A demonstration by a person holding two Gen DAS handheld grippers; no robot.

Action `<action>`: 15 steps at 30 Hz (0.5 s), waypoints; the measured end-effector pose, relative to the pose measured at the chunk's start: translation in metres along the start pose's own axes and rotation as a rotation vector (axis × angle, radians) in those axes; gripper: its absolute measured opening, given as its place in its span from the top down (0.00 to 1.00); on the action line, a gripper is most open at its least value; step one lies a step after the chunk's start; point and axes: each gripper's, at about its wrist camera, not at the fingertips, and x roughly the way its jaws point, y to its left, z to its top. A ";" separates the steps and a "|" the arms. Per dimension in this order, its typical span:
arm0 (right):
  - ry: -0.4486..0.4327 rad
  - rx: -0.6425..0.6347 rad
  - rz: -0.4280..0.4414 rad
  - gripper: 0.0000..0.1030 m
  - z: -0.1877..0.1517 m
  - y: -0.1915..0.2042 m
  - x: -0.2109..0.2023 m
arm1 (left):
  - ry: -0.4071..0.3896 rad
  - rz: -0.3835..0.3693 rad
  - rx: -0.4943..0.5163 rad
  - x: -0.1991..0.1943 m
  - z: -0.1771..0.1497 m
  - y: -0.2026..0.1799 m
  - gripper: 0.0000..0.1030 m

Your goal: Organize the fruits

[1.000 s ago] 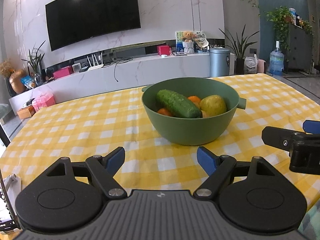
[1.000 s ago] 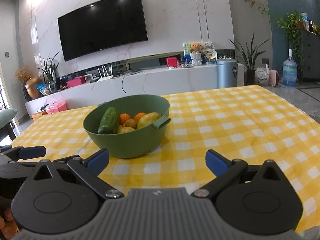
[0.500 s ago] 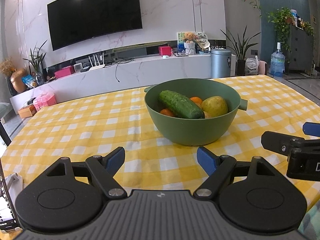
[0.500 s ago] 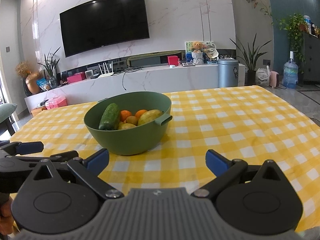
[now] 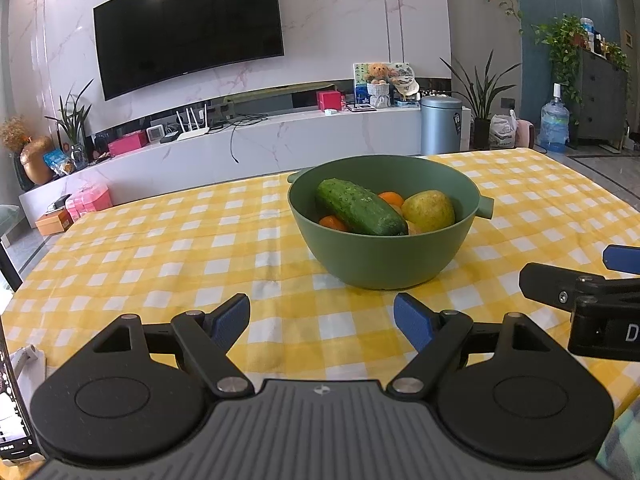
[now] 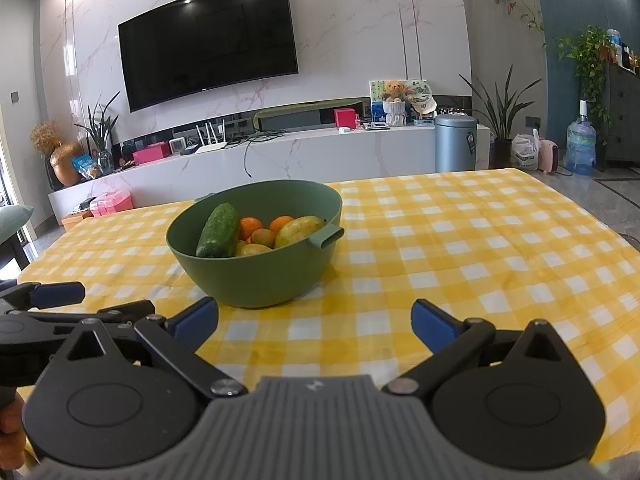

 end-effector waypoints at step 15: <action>0.004 -0.002 -0.003 0.04 0.000 0.001 0.001 | 0.000 0.000 -0.001 0.000 0.000 0.000 0.07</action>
